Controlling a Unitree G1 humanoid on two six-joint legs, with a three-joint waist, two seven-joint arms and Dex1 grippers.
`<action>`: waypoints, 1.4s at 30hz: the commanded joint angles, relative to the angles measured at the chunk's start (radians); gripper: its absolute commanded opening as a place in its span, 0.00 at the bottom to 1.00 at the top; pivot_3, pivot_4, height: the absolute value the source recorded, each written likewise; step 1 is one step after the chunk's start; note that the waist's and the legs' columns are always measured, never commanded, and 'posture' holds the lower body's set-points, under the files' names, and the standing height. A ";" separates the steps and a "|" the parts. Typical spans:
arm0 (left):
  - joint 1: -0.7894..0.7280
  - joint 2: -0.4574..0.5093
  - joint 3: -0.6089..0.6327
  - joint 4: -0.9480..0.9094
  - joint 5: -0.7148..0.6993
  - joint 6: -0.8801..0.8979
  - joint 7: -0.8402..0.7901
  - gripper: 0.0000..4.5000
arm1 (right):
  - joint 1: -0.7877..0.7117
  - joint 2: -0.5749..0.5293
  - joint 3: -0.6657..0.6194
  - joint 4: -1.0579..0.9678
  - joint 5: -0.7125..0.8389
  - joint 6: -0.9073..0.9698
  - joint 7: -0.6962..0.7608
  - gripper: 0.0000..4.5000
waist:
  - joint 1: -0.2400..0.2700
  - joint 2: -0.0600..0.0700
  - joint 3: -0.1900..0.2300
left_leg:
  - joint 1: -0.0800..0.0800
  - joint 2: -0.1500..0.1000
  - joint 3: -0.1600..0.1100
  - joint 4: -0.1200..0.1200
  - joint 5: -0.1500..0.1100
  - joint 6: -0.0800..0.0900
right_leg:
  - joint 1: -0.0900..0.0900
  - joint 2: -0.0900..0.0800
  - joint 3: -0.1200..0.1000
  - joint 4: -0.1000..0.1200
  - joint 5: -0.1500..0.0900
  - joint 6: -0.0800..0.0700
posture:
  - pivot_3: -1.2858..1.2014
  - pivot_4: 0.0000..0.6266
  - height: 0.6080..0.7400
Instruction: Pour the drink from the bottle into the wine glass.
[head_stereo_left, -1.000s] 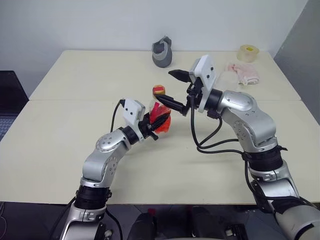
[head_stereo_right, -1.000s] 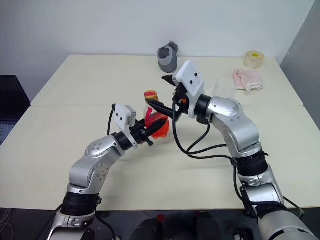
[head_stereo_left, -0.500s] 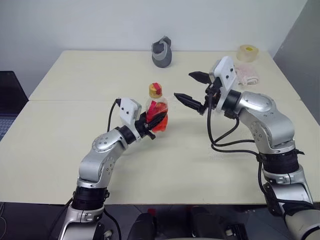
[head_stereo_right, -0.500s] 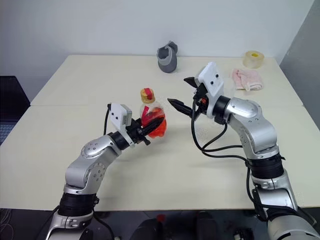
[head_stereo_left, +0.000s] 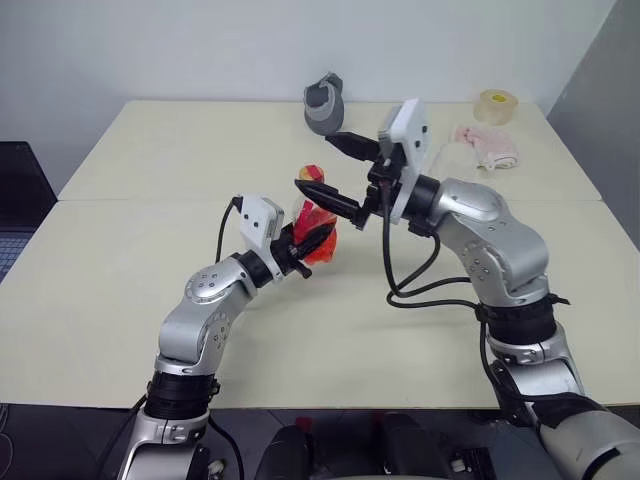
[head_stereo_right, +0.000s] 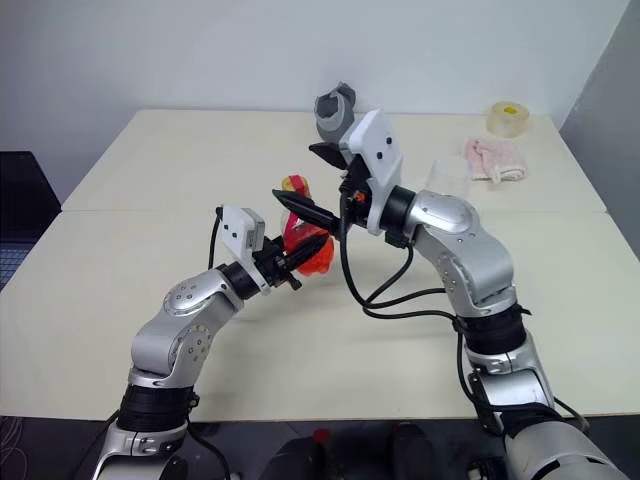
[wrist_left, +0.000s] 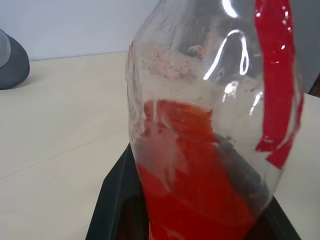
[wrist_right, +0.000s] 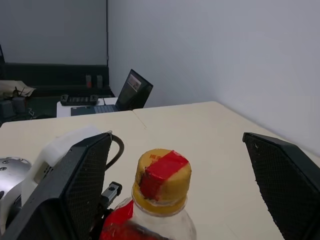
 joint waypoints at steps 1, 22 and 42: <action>-0.021 0.000 0.011 -0.036 -0.008 -0.024 -0.009 0.27 | -0.027 0.006 -0.003 -0.008 0.004 -0.024 0.012 1.00 | 0.000 0.000 0.000 | 0.000 0.000 0.000 0.000 0.000 0.000 | 0.000 0.000 0.000 0.000 0.000 0.000 | 0.52 0.24 1.00; -0.005 0.001 0.004 -0.057 -0.008 -0.022 -0.009 0.27 | -0.036 0.017 -0.011 0.023 -0.002 -0.013 0.017 1.00 | 0.000 0.000 0.000 | 0.000 0.000 0.000 0.000 0.000 0.000 | 0.000 0.000 0.000 0.000 0.000 0.000 | 0.52 0.24 1.00; 0.006 0.011 0.004 -0.068 -0.001 -0.029 -0.018 0.27 | -0.051 -0.013 -0.028 -0.003 0.120 0.073 0.114 0.26 | 0.000 0.000 0.000 | 0.000 0.000 0.000 0.000 0.000 0.000 | 0.000 0.000 0.000 0.000 0.000 0.000 | 0.52 0.24 1.00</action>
